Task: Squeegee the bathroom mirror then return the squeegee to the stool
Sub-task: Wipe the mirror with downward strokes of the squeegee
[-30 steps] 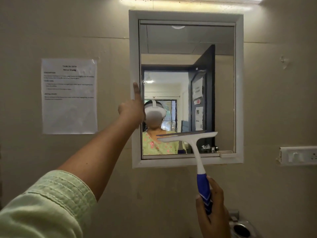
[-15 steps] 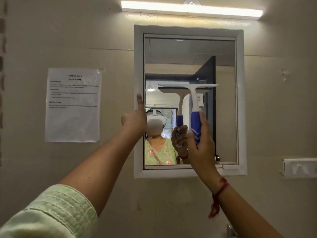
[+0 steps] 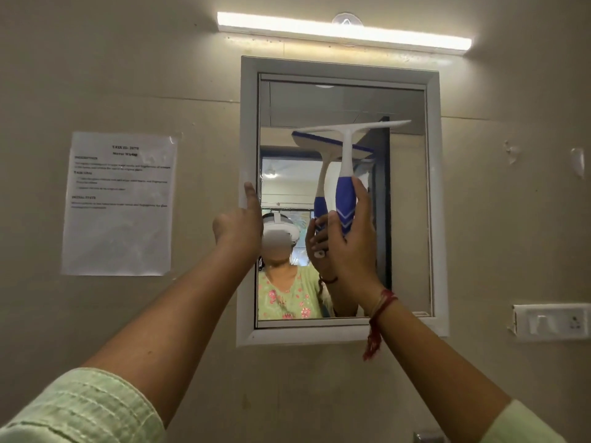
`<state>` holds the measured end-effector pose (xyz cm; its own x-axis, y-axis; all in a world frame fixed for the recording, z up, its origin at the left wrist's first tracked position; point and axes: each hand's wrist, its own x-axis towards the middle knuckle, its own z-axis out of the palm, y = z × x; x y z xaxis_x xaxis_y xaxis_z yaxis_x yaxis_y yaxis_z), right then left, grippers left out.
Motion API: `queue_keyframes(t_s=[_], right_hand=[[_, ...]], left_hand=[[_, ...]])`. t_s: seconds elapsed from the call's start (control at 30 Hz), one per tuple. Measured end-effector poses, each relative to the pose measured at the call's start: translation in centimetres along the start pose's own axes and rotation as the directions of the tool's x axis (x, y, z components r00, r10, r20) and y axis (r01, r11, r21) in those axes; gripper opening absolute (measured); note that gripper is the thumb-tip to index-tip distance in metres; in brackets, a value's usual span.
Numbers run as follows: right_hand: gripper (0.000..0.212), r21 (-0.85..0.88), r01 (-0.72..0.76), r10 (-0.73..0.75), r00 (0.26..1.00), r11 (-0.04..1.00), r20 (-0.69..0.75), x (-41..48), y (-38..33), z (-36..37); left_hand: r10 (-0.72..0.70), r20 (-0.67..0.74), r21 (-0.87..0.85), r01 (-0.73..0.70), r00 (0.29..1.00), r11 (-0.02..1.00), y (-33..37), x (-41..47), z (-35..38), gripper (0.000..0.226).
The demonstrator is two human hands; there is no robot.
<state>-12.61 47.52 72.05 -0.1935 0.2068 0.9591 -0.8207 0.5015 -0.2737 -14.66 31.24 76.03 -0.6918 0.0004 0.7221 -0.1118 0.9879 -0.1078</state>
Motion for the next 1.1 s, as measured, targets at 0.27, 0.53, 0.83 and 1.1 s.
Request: queue_keyframes(t_s=[0.27, 0.53, 0.83, 1.1], right_hand=[[0.049, 0.038, 0.074, -0.073, 0.997, 0.996, -0.035, 4.6, -1.3, 1.8], [0.048, 0.075, 0.048, -0.044, 0.998, 0.996, -0.051, 8.6, -2.5, 3.6], [0.059, -0.002, 0.034, -0.034, 0.999, 0.999, -0.011, 9.5, -2.5, 4.8], [0.058, -0.391, 0.105, -0.124, 0.992, 0.915, -0.025, 9.3, -1.9, 5.0]], left_hand=[[-0.004, 0.003, -0.074, 0.004, 1.000, 0.997, -0.1, 0.4, 0.4, 0.110], [0.002, 0.001, -0.110, -0.002, 1.000, 0.994, 0.2, 0.5, 0.4, 0.108], [0.005, -0.012, -0.123, -0.006, 1.000, 0.992, 0.0, 0.5, 0.8, 0.112], [0.038, -0.018, -0.172, -0.040, 0.999, 0.984, -0.7, 0.7, 1.4, 0.117]])
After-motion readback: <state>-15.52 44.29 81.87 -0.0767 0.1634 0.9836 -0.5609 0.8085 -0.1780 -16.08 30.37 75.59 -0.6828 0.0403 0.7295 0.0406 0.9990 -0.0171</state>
